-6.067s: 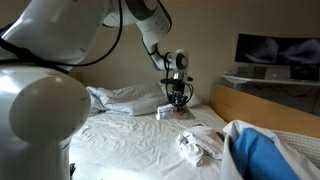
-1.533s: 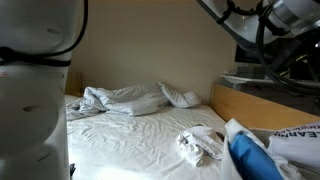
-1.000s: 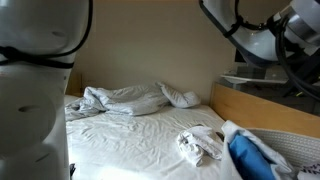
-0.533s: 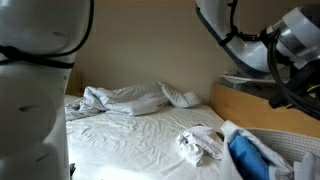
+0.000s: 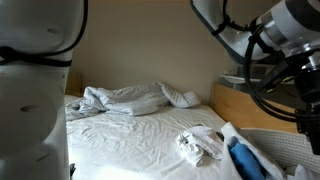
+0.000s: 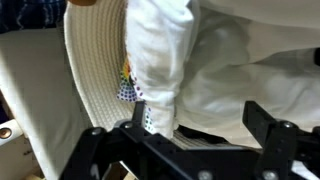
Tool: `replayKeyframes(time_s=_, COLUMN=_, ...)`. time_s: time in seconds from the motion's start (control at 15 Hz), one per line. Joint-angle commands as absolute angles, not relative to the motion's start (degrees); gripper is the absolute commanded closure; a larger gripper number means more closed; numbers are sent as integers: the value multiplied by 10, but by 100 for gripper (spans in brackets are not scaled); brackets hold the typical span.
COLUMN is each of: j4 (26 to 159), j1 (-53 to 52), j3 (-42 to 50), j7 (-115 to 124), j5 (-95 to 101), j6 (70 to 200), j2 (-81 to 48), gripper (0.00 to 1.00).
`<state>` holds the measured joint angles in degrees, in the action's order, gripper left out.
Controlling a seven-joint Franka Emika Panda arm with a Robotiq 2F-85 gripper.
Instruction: Put the clothes on the bed in the laundry hamper
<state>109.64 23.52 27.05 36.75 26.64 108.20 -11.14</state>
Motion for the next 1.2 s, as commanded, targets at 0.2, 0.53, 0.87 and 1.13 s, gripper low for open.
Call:
replayKeyframes(time_s=0.2, j4=1122, j1=220, j3=241, j7=378, j5=130, j6=1137, j2=-26, gripper=0)
replayKeyframes(time_s=0.53, j4=1161, j1=199, j3=211, j7=375, j5=57, j6=1248, j2=10, gripper=0)
replayKeyframes(time_s=0.87, j4=1189, j1=181, j3=188, j7=373, j5=59, j6=1321, j2=3, gripper=0)
replayKeyframes(time_s=1.13, j4=1169, j1=182, j3=189, j7=370, j5=67, j6=1296, j2=-11, gripper=0)
